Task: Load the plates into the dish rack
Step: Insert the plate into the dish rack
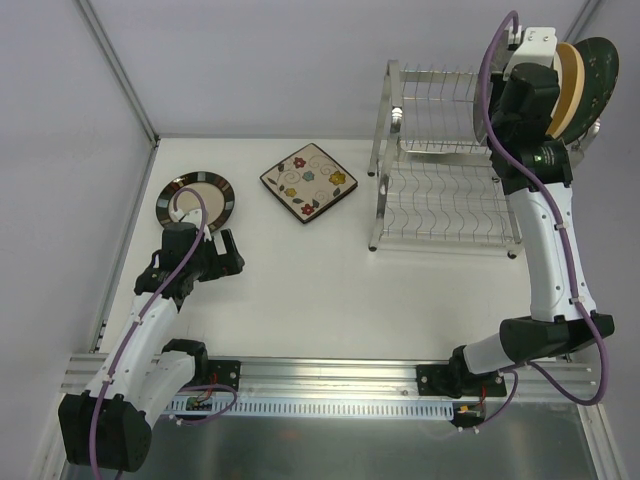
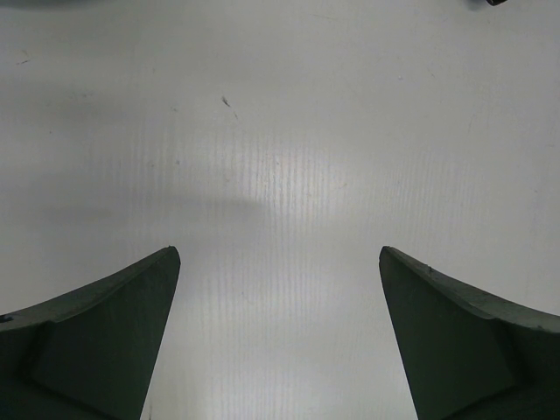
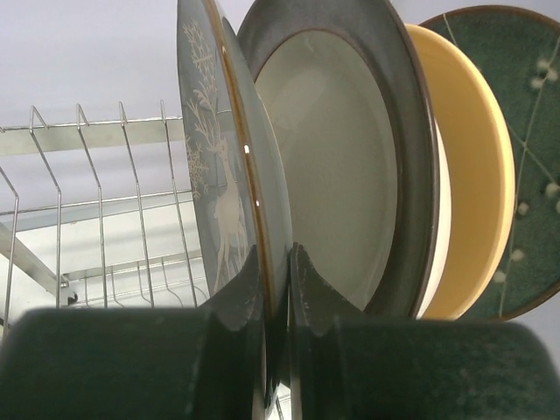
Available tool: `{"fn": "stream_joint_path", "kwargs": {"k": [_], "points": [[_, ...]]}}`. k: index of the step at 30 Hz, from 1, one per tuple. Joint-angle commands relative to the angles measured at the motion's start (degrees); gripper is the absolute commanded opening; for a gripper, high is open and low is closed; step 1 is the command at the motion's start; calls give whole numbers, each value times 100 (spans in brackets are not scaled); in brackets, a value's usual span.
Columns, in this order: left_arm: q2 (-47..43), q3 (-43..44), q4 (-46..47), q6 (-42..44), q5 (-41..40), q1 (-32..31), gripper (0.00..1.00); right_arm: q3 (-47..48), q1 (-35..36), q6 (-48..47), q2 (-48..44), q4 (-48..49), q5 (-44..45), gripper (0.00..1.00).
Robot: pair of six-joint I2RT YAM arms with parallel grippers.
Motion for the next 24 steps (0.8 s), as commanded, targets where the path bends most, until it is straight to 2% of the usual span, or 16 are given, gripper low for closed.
{"fn": "stream_joint_path", "kwargs": {"k": [1, 14, 17, 19, 23, 24], "points": [[44, 210, -46, 89, 90, 3, 99, 130, -66, 291, -163, 625, -17, 0], [44, 210, -46, 89, 134, 3, 99, -196, -101, 705, -295, 299, -272, 1], [44, 219, -46, 89, 143, 3, 99, -266, -101, 749, -374, 247, -342, 7], [44, 210, -46, 89, 151, 3, 99, -284, -101, 766, -383, 186, -334, 16], [35, 219, -46, 89, 160, 11, 99, -363, -101, 766, -462, 176, -316, 21], [35, 210, -46, 89, 160, 11, 99, -389, -101, 766, -497, 177, -325, 25]]}}
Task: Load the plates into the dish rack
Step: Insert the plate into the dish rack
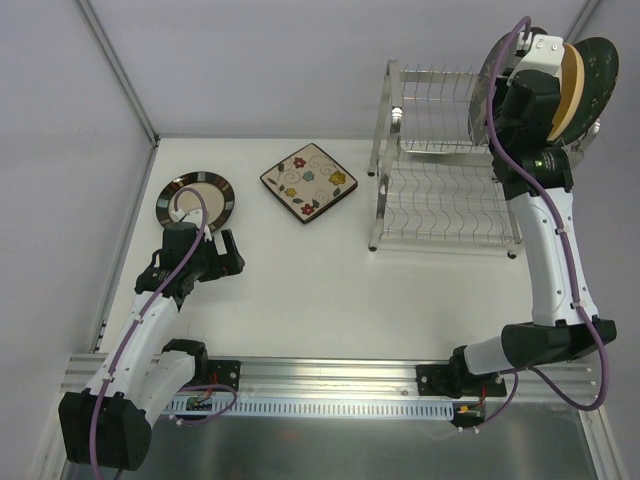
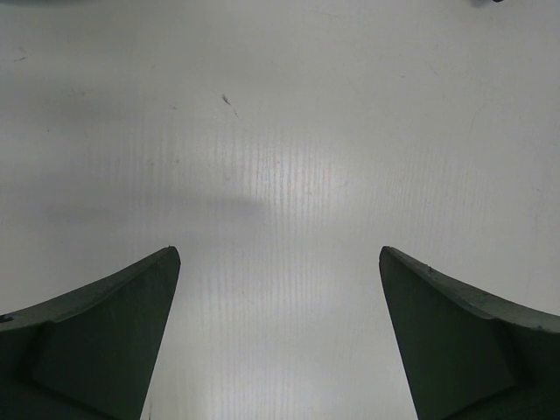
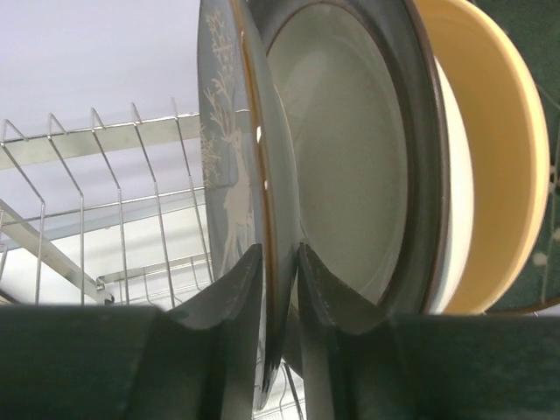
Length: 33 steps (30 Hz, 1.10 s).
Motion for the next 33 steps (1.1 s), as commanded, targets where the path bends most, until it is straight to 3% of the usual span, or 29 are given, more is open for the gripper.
{"fn": "stream_joint_path", "kwargs": {"k": [1, 4, 9, 15, 33], "points": [[-28, 217, -46, 87, 152, 11, 99, -90, -9, 93, -399, 67, -73, 27], [-37, 217, -46, 87, 169, 11, 99, -143, -9, 23, -460, 155, -56, 29], [-55, 217, -38, 87, 169, 11, 99, -143, -9, -100, -513, 147, -126, 44], [-72, 208, -38, 87, 169, 11, 99, -152, -9, -135, -618, 190, -257, 47], [15, 234, -38, -19, 301, 117, 99, -626, -9, 14, -2077, 357, -1681, 97]]}}
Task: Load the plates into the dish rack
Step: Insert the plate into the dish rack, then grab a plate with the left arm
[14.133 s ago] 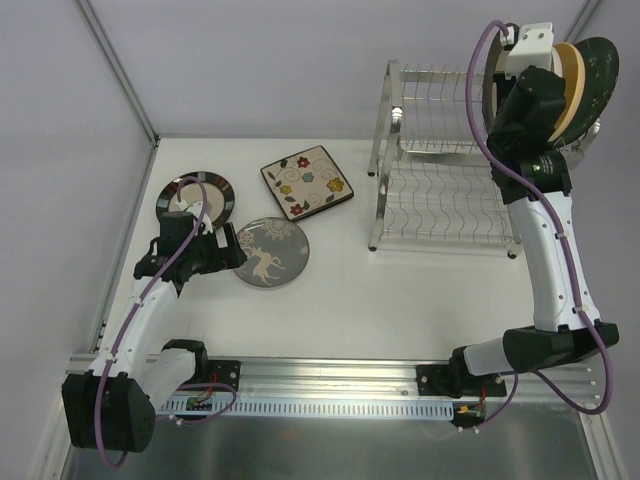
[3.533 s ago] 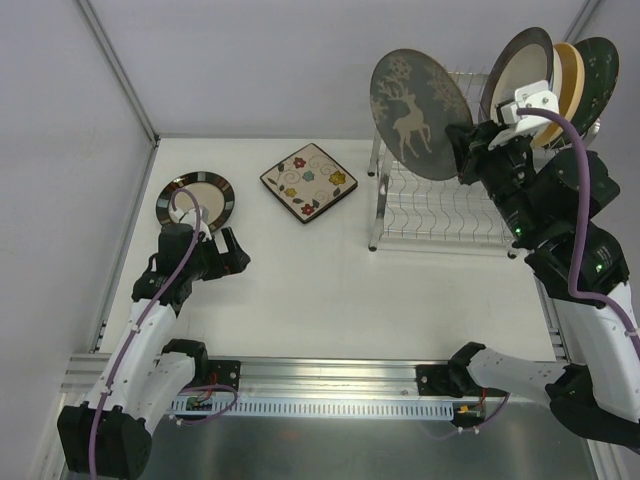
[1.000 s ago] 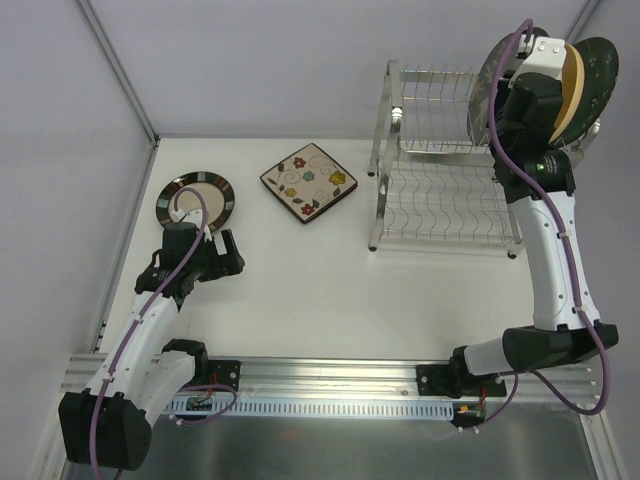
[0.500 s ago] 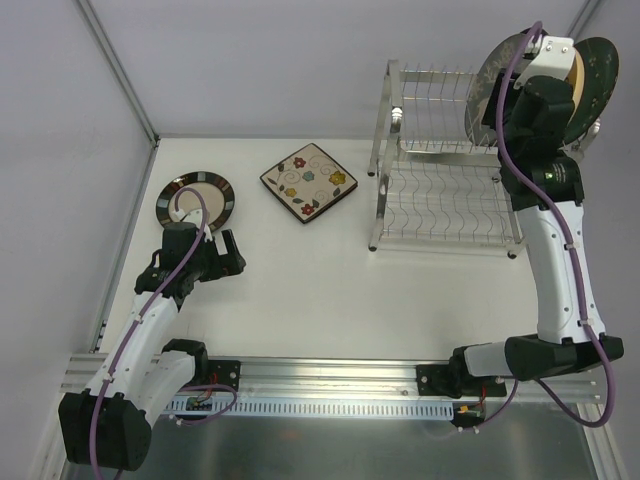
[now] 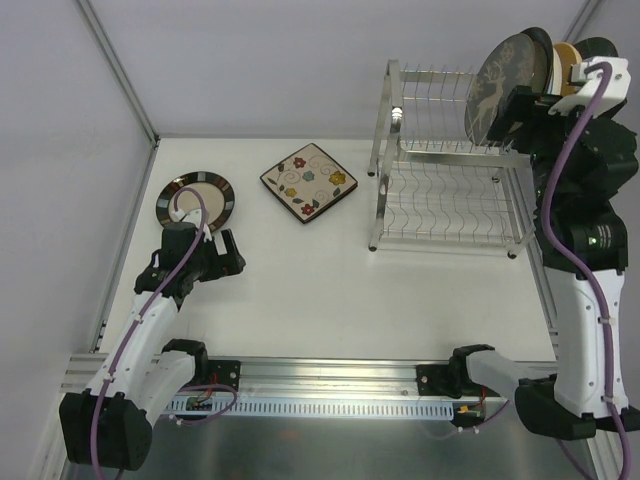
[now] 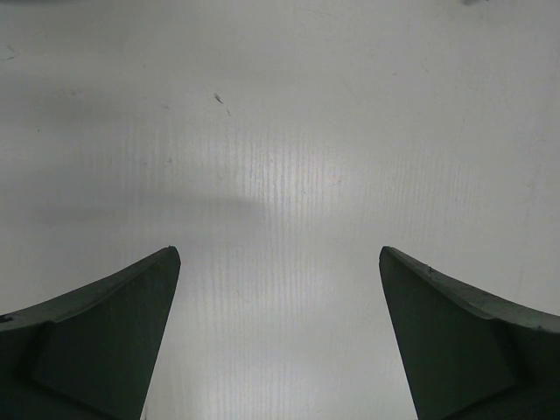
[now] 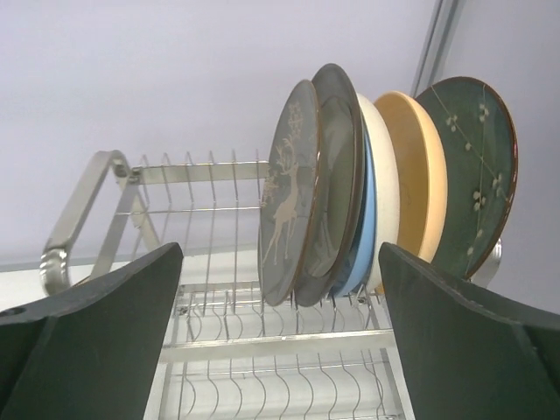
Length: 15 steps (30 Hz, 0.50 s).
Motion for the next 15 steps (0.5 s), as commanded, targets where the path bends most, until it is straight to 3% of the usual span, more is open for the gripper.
{"fn": "stream_joint_path", "kwargs": {"k": [1, 15], "points": [[35, 234, -38, -23, 163, 75, 99, -176, -11, 108, -414, 294, -501, 99], [465, 243, -29, -383, 216, 154, 99, -2564, -11, 1100, -2470, -101, -1125, 100]]}}
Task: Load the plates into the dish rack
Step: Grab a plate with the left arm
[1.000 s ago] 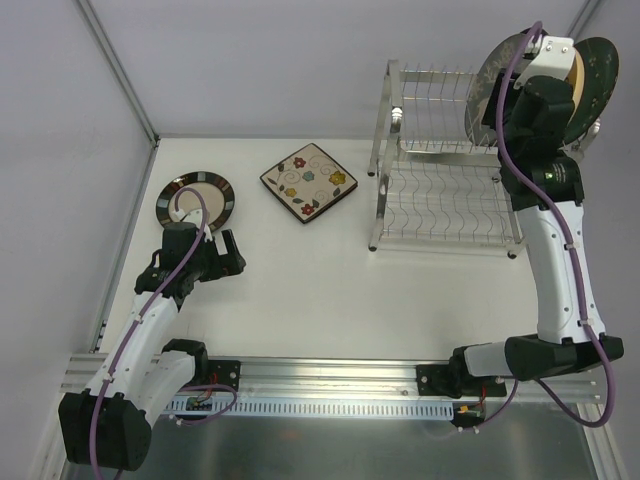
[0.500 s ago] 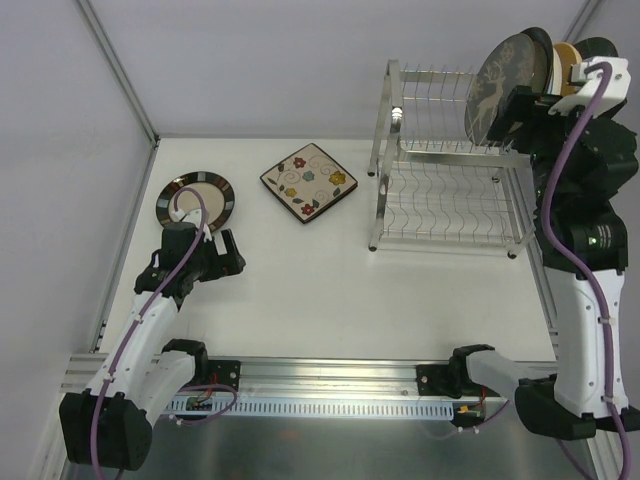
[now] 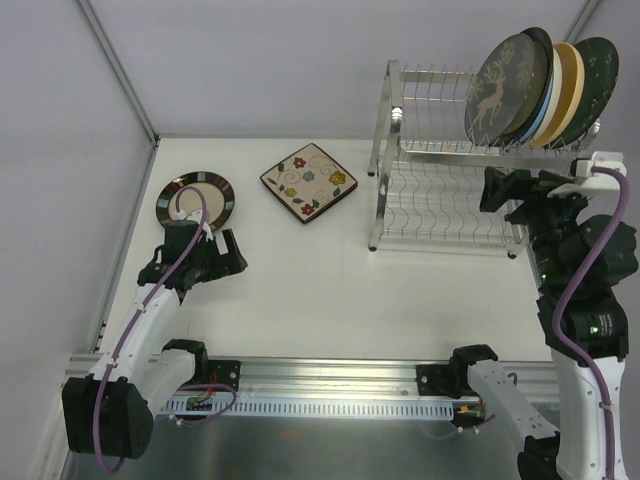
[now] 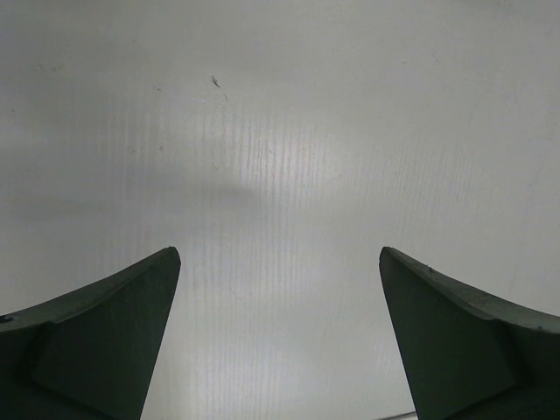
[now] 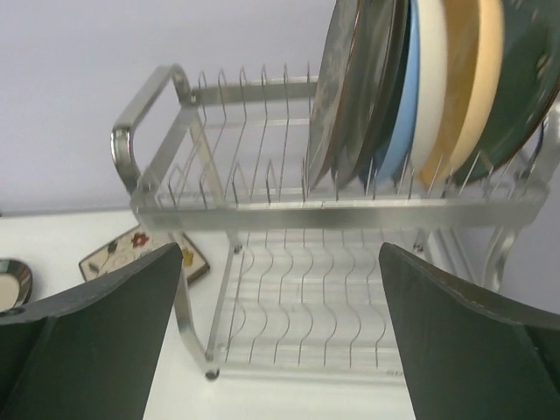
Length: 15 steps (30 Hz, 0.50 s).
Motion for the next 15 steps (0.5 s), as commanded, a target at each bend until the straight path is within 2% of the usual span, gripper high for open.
{"fn": "stream_joint_path", "kwargs": {"k": [1, 9, 12, 15], "points": [[144, 247, -29, -287, 65, 87, 99, -610, -11, 522, -440, -92, -371, 100], [733, 731, -11, -867, -373, 218, 99, -1982, -11, 1145, -1320, -646, -1179, 100], [918, 968, 103, -1157, -567, 403, 99, -2456, -2, 1637, -1558, -620, -1610, 99], [1015, 960, 418, -1473, -760, 894, 99, -2861, -11, 1902, -1734, -533, -1918, 100]]}}
